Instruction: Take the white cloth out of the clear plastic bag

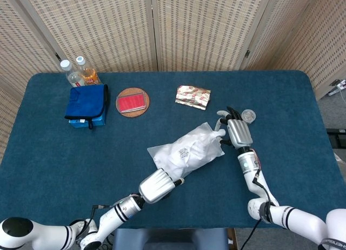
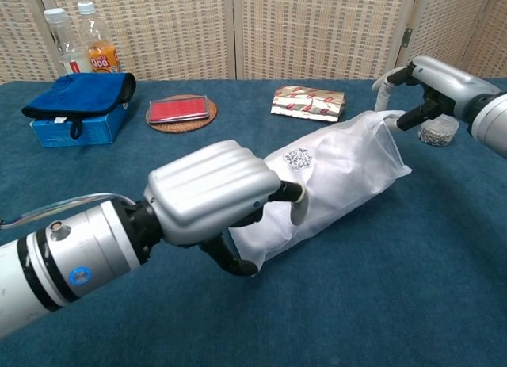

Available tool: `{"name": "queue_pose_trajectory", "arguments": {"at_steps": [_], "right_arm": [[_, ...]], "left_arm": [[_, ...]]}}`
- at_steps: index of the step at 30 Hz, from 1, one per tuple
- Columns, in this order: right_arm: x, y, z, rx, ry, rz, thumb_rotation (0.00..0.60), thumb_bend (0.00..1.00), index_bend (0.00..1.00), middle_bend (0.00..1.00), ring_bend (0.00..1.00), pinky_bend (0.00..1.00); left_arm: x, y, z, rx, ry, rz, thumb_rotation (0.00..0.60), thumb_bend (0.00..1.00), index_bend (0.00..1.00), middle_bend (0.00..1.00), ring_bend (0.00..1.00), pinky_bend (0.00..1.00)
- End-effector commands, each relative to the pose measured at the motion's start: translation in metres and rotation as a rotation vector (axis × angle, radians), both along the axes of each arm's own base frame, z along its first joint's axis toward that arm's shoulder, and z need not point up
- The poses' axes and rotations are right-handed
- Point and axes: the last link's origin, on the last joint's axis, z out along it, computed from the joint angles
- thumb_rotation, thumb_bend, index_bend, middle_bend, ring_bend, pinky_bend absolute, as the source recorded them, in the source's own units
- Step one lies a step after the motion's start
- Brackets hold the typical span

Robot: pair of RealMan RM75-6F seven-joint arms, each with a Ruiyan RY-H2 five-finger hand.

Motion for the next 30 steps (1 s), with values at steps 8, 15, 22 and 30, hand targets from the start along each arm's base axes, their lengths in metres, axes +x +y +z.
{"name": "queue_pose_trajectory", "arguments": {"at_steps": [8,15,22,30], "right_arm": [[-0.001,0.001,0.0,0.0,0.0,-0.002,0.6,0.54,0.87,0.22,0.0,0.09],[-0.003,0.001,0.0,0.002,0.0,-0.007,0.6,0.54,0.87,0.22,0.0,0.09],[-0.005,0.002,-0.001,0.002,-0.003,-0.01,0.6,0.54,0.87,0.22,0.0,0.09],[-0.006,0.002,0.0,0.001,-0.007,-0.013,0.6,0.54,0.87,0.22,0.0,0.09]], "left_arm": [[0.0,-0.001,-0.004,0.004,-0.052,0.003,0.6,0.0,0.41,1.0,0.97,1.0],[0.0,-0.002,-0.009,0.004,-0.083,-0.004,0.6,0.0,0.42,1.0,0.98,1.0],[-0.002,0.0,-0.015,0.0,-0.07,0.005,0.6,0.0,0.43,1.0,0.98,1.0],[-0.008,0.006,-0.022,0.005,-0.04,0.029,0.6,0.0,0.43,1.0,0.98,1.0]]}}
